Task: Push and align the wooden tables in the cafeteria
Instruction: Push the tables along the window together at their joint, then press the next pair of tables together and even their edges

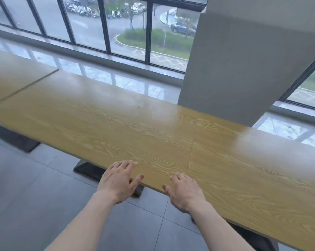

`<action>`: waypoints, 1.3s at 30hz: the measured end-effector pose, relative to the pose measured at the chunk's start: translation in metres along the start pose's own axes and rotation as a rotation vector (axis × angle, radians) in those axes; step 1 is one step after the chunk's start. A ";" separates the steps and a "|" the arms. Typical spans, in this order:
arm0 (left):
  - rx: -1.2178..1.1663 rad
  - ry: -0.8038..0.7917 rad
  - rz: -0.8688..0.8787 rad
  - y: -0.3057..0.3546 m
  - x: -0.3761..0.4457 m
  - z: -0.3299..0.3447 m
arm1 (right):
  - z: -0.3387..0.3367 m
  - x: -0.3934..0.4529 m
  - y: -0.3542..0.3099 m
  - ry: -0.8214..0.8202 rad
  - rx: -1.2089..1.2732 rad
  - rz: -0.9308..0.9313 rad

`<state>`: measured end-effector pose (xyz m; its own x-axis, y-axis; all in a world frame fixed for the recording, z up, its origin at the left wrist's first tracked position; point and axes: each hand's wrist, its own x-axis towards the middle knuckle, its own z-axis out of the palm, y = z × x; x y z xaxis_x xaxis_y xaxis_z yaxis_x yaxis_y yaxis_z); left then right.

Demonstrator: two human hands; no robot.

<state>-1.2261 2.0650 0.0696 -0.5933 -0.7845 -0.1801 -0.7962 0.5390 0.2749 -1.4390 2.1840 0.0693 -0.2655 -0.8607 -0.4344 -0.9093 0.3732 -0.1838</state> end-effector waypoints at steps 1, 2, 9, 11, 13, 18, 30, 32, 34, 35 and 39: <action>-0.013 0.006 -0.026 -0.026 -0.005 -0.011 | -0.006 0.007 -0.027 -0.004 -0.018 -0.022; -0.024 0.016 -0.055 -0.052 -0.012 -0.022 | -0.012 0.013 -0.056 -0.002 -0.031 -0.042; -0.085 0.073 -0.224 -0.221 -0.059 -0.092 | -0.033 0.055 -0.253 -0.005 -0.099 -0.197; -0.093 0.096 -0.279 -0.262 -0.077 -0.107 | -0.035 0.064 -0.307 -0.019 -0.120 -0.251; -0.122 0.123 -0.349 -0.302 -0.096 -0.121 | -0.036 0.075 -0.358 -0.027 -0.136 -0.311; -0.149 0.176 -0.504 -0.406 -0.136 -0.152 | -0.033 0.108 -0.484 -0.032 -0.194 -0.481; -0.126 0.217 -0.681 -0.674 -0.134 -0.247 | -0.027 0.237 -0.776 -0.035 -0.231 -0.683; -0.112 0.223 -0.686 -0.717 -0.129 -0.261 | -0.030 0.256 -0.818 -0.020 -0.230 -0.688; -0.116 0.218 -0.684 -0.754 -0.128 -0.269 | -0.028 0.269 -0.855 -0.019 -0.242 -0.687; -0.118 0.220 -0.680 -0.772 -0.128 -0.272 | -0.026 0.276 -0.871 -0.019 -0.248 -0.683; -0.130 0.196 -0.649 -0.856 -0.117 -0.280 | -0.012 0.308 -0.934 -0.003 -0.253 -0.626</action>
<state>-0.4422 1.6101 0.1195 0.0410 -0.9837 -0.1754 -0.9551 -0.0901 0.2822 -0.6747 1.5663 0.1177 0.3363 -0.8872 -0.3158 -0.9386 -0.2883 -0.1894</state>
